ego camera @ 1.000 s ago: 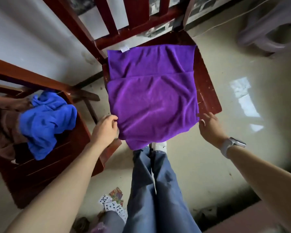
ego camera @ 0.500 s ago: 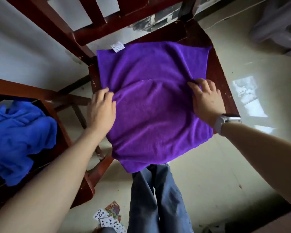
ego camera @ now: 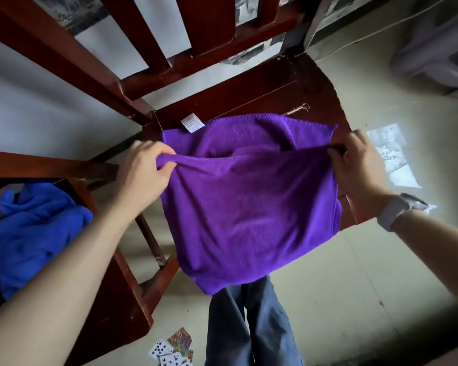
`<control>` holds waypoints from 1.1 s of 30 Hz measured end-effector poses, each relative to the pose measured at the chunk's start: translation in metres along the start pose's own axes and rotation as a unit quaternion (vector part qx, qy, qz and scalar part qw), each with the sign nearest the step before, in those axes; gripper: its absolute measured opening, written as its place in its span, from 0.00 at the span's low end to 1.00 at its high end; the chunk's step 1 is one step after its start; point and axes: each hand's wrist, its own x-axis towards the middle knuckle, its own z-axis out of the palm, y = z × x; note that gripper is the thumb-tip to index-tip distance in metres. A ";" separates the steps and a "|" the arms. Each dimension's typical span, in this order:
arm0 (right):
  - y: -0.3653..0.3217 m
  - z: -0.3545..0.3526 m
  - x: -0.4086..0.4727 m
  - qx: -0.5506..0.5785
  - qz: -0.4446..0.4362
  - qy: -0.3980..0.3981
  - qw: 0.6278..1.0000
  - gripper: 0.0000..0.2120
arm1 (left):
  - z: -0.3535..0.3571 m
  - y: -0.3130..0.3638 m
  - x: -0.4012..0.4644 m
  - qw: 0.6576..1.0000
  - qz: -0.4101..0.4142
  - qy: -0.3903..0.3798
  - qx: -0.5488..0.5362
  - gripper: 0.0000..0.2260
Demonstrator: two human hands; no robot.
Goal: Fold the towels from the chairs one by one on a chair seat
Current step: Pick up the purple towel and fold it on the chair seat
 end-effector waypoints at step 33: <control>-0.049 -0.138 -0.066 0.040 -0.005 0.083 0.996 0.06 | -0.137 0.057 -0.072 0.989 0.032 0.098 -0.106 0.04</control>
